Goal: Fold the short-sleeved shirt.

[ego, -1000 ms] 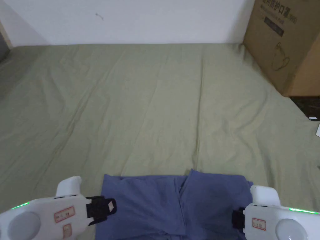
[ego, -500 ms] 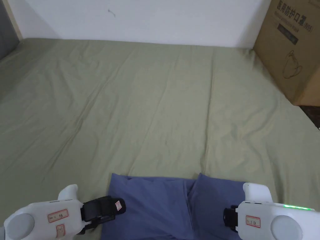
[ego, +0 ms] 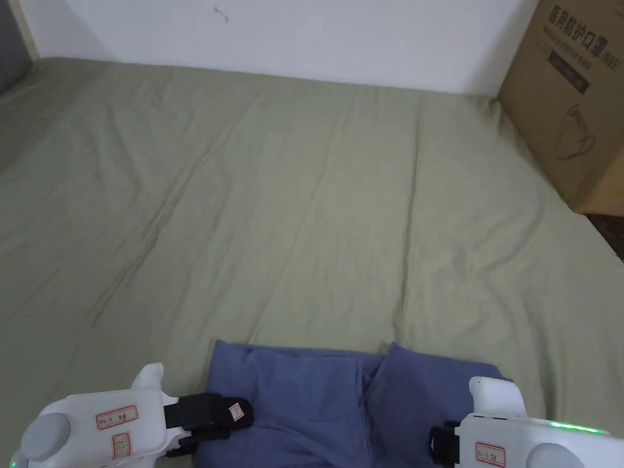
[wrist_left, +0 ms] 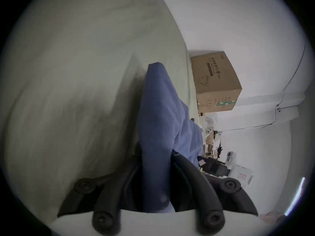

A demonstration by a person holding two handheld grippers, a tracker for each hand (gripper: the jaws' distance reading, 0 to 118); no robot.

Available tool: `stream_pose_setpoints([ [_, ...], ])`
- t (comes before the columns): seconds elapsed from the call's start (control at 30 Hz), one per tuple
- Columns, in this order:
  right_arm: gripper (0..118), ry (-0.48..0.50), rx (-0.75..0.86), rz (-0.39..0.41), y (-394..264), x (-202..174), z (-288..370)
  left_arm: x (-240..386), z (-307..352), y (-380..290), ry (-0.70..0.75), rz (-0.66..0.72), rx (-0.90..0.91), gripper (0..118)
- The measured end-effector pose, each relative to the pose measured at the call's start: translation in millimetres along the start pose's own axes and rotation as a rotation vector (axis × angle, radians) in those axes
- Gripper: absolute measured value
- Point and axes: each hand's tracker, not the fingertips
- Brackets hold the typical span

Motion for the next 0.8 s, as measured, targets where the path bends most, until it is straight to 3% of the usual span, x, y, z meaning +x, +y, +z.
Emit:
stream_pose_setpoints([
  [0.2, 0, -0.003, -0.003, -0.009, 3.8, 0.9, -1.0, 16.8, 24.1, 13.0, 0.052, -0.099, 0.015, 16],
  [0.5, 0, 0.036, -0.009, -0.042, 8.0, -1.1, -6.8, 3.6, 114.2, 40.6, 0.183, -0.105, 0.129, 16],
  [0.8, 0, 0.032, -0.015, -0.033, 5.6, -2.2, -7.9, 8.4, 130.8, 32.6, 0.239, -0.095, 0.166, 14],
])
